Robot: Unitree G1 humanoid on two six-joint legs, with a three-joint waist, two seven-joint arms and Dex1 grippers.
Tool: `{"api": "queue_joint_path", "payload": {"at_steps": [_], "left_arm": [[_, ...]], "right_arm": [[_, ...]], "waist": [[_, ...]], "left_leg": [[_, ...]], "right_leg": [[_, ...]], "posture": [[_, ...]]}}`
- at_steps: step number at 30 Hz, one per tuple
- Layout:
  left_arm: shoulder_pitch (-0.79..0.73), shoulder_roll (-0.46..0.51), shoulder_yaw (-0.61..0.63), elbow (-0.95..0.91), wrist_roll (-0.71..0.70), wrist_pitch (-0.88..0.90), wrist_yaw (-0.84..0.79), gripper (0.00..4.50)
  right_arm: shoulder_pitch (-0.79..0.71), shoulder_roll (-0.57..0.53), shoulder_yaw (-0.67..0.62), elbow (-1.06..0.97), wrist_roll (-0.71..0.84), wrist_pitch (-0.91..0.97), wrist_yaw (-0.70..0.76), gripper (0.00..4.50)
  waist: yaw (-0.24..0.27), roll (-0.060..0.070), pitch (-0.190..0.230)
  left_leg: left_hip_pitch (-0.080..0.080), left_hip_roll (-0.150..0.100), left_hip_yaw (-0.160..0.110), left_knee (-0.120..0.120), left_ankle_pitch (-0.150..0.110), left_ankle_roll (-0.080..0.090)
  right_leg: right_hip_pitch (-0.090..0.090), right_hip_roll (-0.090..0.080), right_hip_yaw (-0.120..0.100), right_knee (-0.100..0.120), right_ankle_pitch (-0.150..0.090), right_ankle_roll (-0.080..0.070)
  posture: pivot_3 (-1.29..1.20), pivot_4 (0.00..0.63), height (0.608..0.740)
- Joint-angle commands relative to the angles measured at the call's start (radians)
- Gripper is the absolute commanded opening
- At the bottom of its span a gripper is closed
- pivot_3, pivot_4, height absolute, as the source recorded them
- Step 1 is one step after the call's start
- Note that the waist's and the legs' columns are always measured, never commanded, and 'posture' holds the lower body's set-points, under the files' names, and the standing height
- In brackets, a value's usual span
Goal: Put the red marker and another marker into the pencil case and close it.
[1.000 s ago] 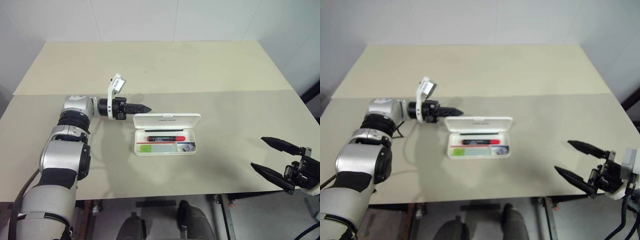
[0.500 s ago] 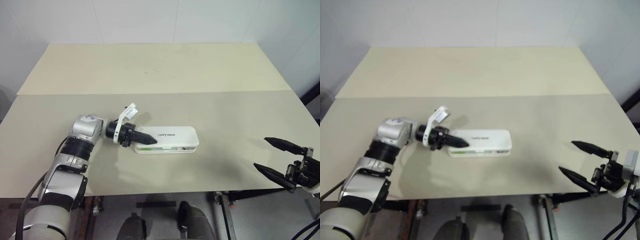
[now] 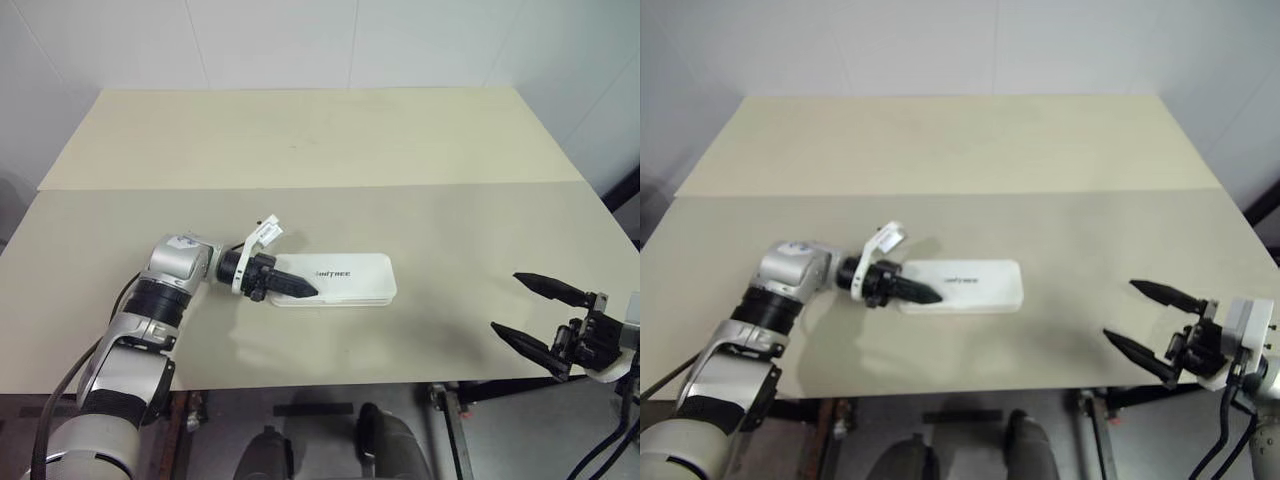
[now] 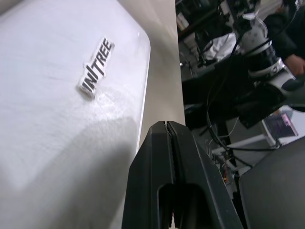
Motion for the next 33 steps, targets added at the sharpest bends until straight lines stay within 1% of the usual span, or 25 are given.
{"api": "queue_joint_path", "payload": {"at_steps": [1, 4, 5, 6, 7, 11, 19, 21, 24, 26, 28, 29, 33], "left_arm": [[0.007, -0.018, -0.033, 0.096, 0.039, 0.019, 0.063, 0.01], [0.004, -0.017, -0.083, 0.114, 0.071, 0.019, 0.072, 0.01], [0.002, -0.016, -0.098, 0.115, 0.079, 0.021, 0.075, 0.01], [-0.006, -0.019, -0.106, 0.114, 0.082, 0.03, 0.078, 0.01], [-0.016, -0.022, -0.111, 0.113, 0.084, 0.033, 0.081, 0.01], [-0.044, -0.019, -0.146, 0.112, 0.112, 0.004, 0.091, 0.01], [-0.08, -0.008, -0.258, 0.042, 0.173, -0.019, 0.088, 0.01], [-0.087, -0.013, -0.269, 0.032, 0.182, -0.021, 0.101, 0.01], [-0.097, -0.019, -0.256, 0.018, 0.178, -0.013, 0.122, 0.01], [-0.097, -0.02, -0.21, -0.022, 0.158, -0.018, 0.149, 0.01], [-0.091, -0.03, -0.138, -0.075, 0.121, -0.036, 0.179, 0.01], [-0.089, -0.031, -0.112, -0.103, 0.105, -0.016, 0.194, 0.01], [-0.046, -0.02, -0.024, -0.286, 0.051, 0.009, 0.253, 0.01]], "right_arm": [[-0.007, 0.008, 0.003, -0.041, -0.002, -0.019, -0.023, 4.5], [-0.003, 0.01, 0.009, -0.045, -0.007, -0.02, -0.031, 4.5], [-0.002, 0.009, 0.009, -0.045, -0.007, -0.021, -0.032, 4.5], [-0.001, 0.01, 0.01, -0.047, -0.008, -0.021, -0.035, 4.5], [0.002, 0.012, 0.012, -0.05, -0.01, -0.022, -0.038, 4.5], [0.004, 0.016, 0.016, -0.061, -0.014, -0.019, -0.054, 4.5], [-0.015, 0.018, 0.04, -0.058, -0.029, -0.023, -0.075, 4.5], [-0.018, 0.023, 0.046, -0.061, -0.034, -0.024, -0.079, 4.5], [-0.019, 0.027, 0.053, -0.069, -0.038, -0.024, -0.09, 4.5], [-0.018, 0.03, 0.057, -0.076, -0.042, -0.023, -0.103, 4.5], [-0.016, 0.031, 0.059, -0.08, -0.047, -0.024, -0.113, 4.5], [-0.015, 0.03, 0.06, -0.082, -0.048, -0.024, -0.116, 4.5], [-0.018, 0.023, 0.068, -0.077, -0.055, -0.023, -0.119, 4.5]], "waist": [[0.001, 0.002, -0.001], [0.0, 0.003, -0.002], [-0.001, 0.003, -0.003], [-0.002, 0.004, -0.004], [-0.002, 0.005, -0.006], [-0.001, 0.008, -0.007], [0.0, 0.008, -0.007], [0.0, 0.008, -0.007], [0.0, 0.008, -0.007], [0.0, 0.008, -0.007], [-0.001, 0.007, -0.007], [-0.002, 0.006, -0.006], [-0.003, 0.004, -0.003]], "left_leg": [[0.001, 0.0, 0.0, 0.0, 0.0, 0.0], [0.014, 0.0, -0.001, -0.001, -0.001, 0.001], [0.015, 0.0, -0.002, -0.001, -0.001, 0.002], [0.016, 0.0, -0.002, -0.001, -0.002, 0.003], [0.016, 0.0, -0.002, -0.001, -0.004, 0.007], [0.017, 0.0, -0.004, -0.001, -0.004, 0.006], [0.016, 0.0, -0.004, -0.001, -0.003, 0.007], [0.016, 0.0, -0.004, -0.001, -0.004, 0.007], [0.016, 0.0, -0.004, -0.002, -0.004, 0.006], [0.015, 0.0, -0.004, -0.002, -0.004, 0.006], [0.015, 0.0, -0.004, -0.002, -0.004, 0.006], [0.014, 0.0, -0.003, -0.002, -0.004, 0.006], [0.011, 0.0, -0.003, -0.004, -0.003, 0.004]], "right_leg": [[0.001, 0.0, 0.0, 0.0, 0.0, 0.0], [0.014, 0.0, -0.001, -0.003, 0.0, 0.0], [0.017, 0.0, -0.001, -0.004, 0.0, 0.0], [0.017, 0.0, 0.0, -0.004, 0.0, 0.0], [0.017, 0.0, 0.0, -0.004, 0.0, 0.0], [0.017, 0.0, 0.0, -0.003, 0.0, 0.0], [0.017, 0.0, 0.0, -0.003, 0.001, -0.001], [0.017, 0.0, 0.0, -0.004, 0.001, -0.001], [0.017, 0.0, -0.001, -0.005, 0.001, -0.001], [0.017, 0.0, -0.001, -0.006, 0.001, -0.001], [0.017, 0.0, -0.001, -0.006, 0.001, -0.001], [0.016, 0.0, -0.001, -0.006, 0.001, -0.001], [0.011, 0.0, -0.001, -0.006, 0.001, -0.001]], "posture": [[0.0, 0.15, 0.74], [0.0, 0.15, 0.74], [0.0, 0.15, 0.74], [0.0, 0.15, 0.74], [0.0, 0.15, 0.74], [0.0, 0.15, 0.74], [0.0, 0.15, 0.74], [0.0, 0.15, 0.74], [0.0, 0.15, 0.74], [0.0, 0.15, 0.74], [0.0, 0.15, 0.74], [0.0, 0.15, 0.74], [0.0, 0.15, 0.74]]}}
